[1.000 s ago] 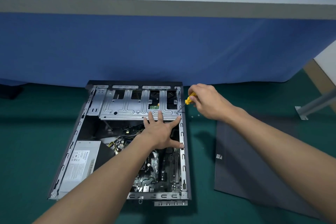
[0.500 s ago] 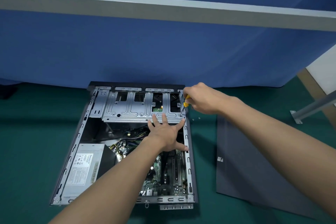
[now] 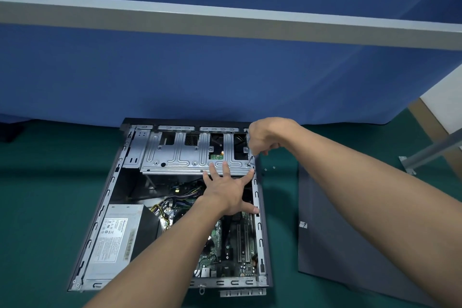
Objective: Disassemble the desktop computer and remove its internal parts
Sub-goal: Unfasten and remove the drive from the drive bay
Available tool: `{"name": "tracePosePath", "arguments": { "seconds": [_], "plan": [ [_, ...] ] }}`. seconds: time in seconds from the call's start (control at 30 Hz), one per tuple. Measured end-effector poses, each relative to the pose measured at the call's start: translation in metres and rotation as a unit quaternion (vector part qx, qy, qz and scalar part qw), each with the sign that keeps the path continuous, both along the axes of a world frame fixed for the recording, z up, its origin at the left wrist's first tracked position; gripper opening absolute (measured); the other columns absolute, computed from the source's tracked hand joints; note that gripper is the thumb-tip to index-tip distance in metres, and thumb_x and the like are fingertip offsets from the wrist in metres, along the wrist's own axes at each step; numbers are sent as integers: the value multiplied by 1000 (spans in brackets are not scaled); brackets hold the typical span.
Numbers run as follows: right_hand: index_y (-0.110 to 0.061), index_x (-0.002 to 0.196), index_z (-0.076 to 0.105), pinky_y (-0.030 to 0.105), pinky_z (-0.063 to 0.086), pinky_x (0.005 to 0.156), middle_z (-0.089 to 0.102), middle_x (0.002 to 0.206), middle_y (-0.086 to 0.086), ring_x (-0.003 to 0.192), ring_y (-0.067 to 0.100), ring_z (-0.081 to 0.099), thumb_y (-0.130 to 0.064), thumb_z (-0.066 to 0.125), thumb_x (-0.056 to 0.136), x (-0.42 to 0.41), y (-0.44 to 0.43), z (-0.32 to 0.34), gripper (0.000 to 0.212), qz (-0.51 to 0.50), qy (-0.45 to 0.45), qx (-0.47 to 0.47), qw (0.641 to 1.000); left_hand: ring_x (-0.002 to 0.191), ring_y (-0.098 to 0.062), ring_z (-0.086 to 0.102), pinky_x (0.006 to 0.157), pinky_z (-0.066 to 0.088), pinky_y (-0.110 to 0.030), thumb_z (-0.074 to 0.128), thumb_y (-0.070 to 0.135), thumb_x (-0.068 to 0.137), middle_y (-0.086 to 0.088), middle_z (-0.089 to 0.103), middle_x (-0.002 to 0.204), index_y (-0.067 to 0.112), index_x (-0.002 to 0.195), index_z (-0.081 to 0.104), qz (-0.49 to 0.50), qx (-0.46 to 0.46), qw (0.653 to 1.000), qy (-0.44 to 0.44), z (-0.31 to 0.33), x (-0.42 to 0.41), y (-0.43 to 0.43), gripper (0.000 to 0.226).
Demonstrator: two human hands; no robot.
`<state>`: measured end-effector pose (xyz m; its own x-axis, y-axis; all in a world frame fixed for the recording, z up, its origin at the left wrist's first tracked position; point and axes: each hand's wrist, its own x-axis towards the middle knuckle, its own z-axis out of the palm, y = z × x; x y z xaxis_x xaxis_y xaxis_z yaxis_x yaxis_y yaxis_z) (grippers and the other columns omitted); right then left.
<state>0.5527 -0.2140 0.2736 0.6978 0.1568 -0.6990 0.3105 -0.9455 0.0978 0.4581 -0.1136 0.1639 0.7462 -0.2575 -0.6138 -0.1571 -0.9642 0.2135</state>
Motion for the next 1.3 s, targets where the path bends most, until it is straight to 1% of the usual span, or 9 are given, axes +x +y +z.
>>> {"name": "tracePosePath", "arguments": {
  "seconds": [0.13, 0.5, 0.63, 0.73, 0.87, 0.97, 1.07, 1.17, 1.3],
  "plan": [
    [-14, 75, 54, 26, 38, 51, 53, 74, 1, 60, 17, 47, -16, 51, 84, 1, -1, -9, 10, 69, -74, 8, 995, 135, -58, -23, 113, -5, -67, 57, 75, 77, -27, -21, 155, 47, 150, -10, 0, 3, 1000, -5, -2, 0, 0, 103],
    [-16, 69, 33, 31, 33, 56, 31, 66, -2, 68, 25, 43, -12, 44, 92, -1, -2, -12, 25, 345, -160, -20, 925, 137, -57, -23, 113, -4, -66, 58, 77, 74, -26, -20, 156, 49, 149, -7, 7, 1, 1000, -9, -7, 1, 0, 103],
    [-11, 71, 40, 27, 33, 49, 36, 65, 0, 62, 26, 47, -20, 56, 87, 1, -6, -17, 24, 273, -141, 46, 950, 136, -57, -23, 113, -6, -66, 58, 76, 74, -26, -20, 156, 49, 149, -6, 7, 1, 1000, -11, -6, 0, 0, 103],
    [-12, 61, 45, 25, 29, 45, 42, 65, 3, 57, 23, 47, -37, 55, 85, -2, -15, -23, 37, 113, -155, 140, 971, 136, -57, -23, 112, -6, -65, 59, 75, 75, -26, -20, 156, 49, 150, -6, 9, 0, 1000, -6, -3, 1, 0, 103],
    [-9, 56, 39, 24, 33, 45, 45, 62, 8, 51, 26, 47, -12, 49, 76, -6, -24, -28, 23, -96, -162, 214, 959, 136, -57, -23, 112, -6, -66, 59, 74, 76, -26, -20, 156, 49, 150, -8, 6, 2, 1000, -4, -2, 0, 0, 103],
    [-8, 57, 51, 22, 37, 43, 56, 53, 10, 46, 22, 60, -13, 57, 78, -8, -26, -32, 23, -188, -171, 260, 932, 136, -57, -23, 113, -6, -66, 58, 74, 76, -25, -21, 156, 49, 149, -9, 5, 4, 1000, -4, -1, 0, 0, 103],
    [-12, 61, 46, 29, 41, 55, 53, 65, 5, 64, 27, 58, -34, 64, 87, -14, -23, -38, 38, -182, -209, 247, 929, 137, -57, -23, 113, -5, -66, 57, 75, 76, -25, -20, 156, 49, 149, -10, 1, 10, 1000, -4, -1, 0, 0, 103],
    [-19, 61, 38, 35, 38, 66, 47, 75, 4, 76, 29, 45, -56, 42, 93, -21, -21, -38, 49, -110, -259, 168, 945, 137, -57, -22, 113, -4, -66, 57, 75, 76, -25, -19, 157, 48, 149, -10, -1, 16, 1000, -5, -1, 0, -1, 102],
    [-16, 67, 41, 35, 38, 69, 49, 82, 4, 80, 30, 48, -39, 41, 96, -18, -19, -29, 37, -82, -194, 172, 962, 137, -57, -22, 113, -6, -66, 57, 76, 76, -25, -20, 157, 49, 149, -10, 1, 10, 1000, -4, -1, 0, 0, 102]
  ]
}}
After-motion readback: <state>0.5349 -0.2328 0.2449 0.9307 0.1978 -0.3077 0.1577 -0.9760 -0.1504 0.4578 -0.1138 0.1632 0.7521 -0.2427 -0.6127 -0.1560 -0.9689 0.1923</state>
